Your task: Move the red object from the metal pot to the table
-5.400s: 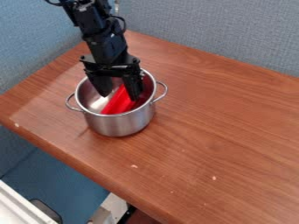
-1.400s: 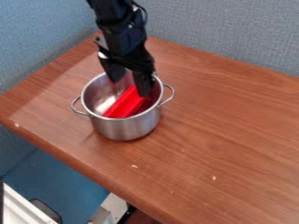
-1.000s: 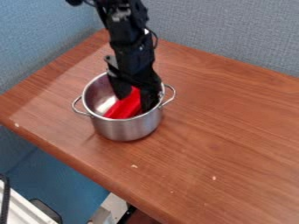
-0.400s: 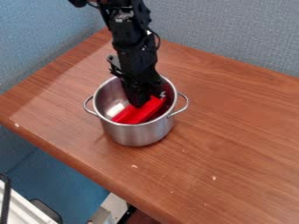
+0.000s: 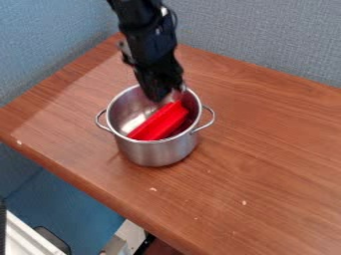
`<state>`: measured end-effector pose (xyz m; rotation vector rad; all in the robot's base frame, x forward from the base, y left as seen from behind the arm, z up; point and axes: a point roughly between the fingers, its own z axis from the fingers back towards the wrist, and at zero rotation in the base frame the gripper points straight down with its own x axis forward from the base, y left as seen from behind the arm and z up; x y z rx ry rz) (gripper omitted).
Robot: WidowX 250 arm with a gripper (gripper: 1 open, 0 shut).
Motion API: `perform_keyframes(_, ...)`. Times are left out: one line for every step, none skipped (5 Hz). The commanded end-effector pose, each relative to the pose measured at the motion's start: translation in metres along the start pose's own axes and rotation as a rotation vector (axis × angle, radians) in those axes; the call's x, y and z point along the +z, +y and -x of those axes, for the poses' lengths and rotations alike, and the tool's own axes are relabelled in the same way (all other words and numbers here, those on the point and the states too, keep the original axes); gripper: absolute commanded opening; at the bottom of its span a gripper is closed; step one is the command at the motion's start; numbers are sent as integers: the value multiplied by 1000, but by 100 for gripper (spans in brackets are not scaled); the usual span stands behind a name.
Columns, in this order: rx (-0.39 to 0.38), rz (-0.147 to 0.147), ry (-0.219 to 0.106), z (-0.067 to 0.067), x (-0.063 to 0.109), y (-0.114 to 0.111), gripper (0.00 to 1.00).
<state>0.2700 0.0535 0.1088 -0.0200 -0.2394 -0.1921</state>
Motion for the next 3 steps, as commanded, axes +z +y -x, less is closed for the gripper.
perform_keyframes(-11, -21, -82, -7, 30, -2, 0)
perform_keyframes(-34, -1, -106, -6, 46, -12, 0)
perform_keyframes(-63, 12, -67, -3, 35, -20, 100)
